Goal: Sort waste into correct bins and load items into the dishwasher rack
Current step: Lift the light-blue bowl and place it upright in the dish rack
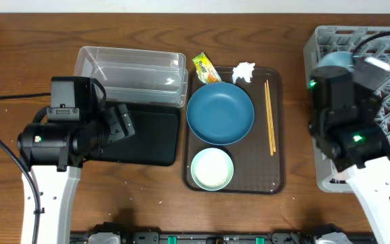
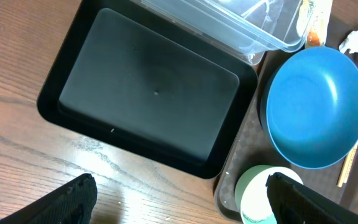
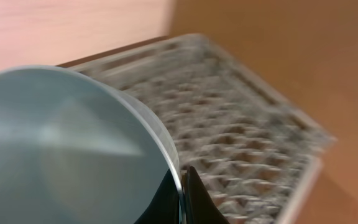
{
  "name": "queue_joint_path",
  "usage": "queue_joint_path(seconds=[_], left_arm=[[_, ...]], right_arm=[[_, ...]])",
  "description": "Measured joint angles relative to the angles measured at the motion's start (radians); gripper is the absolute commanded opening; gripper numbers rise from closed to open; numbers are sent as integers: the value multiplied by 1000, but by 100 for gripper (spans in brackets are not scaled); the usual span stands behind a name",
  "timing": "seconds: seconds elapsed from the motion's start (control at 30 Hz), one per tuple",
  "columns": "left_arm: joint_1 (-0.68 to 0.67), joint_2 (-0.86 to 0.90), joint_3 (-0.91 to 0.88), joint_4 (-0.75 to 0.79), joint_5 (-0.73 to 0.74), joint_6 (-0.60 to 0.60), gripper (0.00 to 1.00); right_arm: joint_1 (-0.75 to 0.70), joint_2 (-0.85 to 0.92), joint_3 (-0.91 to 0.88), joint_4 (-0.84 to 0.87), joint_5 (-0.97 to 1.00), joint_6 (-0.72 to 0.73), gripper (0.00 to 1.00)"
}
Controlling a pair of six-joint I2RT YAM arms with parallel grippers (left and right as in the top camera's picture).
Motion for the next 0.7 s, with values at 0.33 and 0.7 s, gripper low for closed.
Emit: queue_joint_path(seconds=[0.33,0.7], left_arm=[[0,0,0,0,0,0,89],[0,0,0,0,0,0,89]], right_arm=[[-307,224,0,201,136,-130,1],[-477,486,0,513,220,-483,1]])
